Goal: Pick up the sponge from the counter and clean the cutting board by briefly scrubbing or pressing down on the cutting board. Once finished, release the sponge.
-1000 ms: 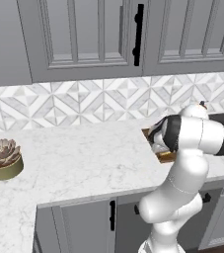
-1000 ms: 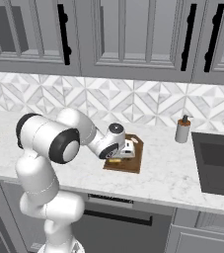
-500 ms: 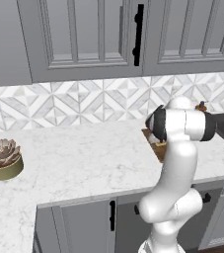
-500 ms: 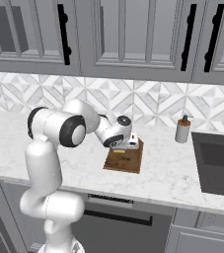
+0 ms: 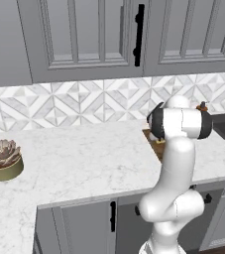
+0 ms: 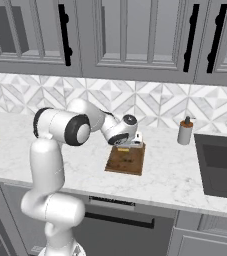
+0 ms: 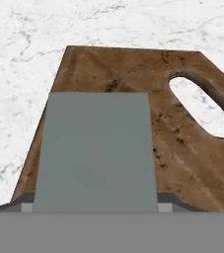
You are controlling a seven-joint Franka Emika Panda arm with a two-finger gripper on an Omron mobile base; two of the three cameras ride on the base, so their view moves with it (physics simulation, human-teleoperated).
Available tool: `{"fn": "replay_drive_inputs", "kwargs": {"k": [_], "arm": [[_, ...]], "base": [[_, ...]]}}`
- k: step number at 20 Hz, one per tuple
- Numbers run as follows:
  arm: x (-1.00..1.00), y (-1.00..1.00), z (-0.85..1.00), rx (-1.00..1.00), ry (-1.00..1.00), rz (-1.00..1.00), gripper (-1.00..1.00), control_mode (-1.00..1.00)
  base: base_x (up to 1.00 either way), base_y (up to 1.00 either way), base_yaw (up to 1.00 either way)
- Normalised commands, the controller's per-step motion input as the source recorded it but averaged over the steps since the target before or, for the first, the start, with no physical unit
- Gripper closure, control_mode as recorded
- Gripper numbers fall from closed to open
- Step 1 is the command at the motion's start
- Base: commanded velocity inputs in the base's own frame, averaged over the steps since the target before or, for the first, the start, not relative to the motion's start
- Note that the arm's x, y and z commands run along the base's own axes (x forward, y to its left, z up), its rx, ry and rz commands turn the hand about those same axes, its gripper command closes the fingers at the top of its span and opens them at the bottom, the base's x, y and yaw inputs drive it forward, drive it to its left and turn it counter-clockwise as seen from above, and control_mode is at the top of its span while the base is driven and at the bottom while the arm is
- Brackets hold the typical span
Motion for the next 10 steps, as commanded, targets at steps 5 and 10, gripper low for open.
{"fn": "replay_drive_inputs", "kwargs": {"k": [5, 10], "arm": [[-0.88, 0.18, -0.32, -0.04, -0.03, 0.00, 1.00, -1.00], [-0.68, 0.02, -0.13, -0.01, 0.03, 0.00, 1.00, -1.00]], "base": [[0.00, 0.00, 0.00], [0.00, 0.00, 0.00]]}}
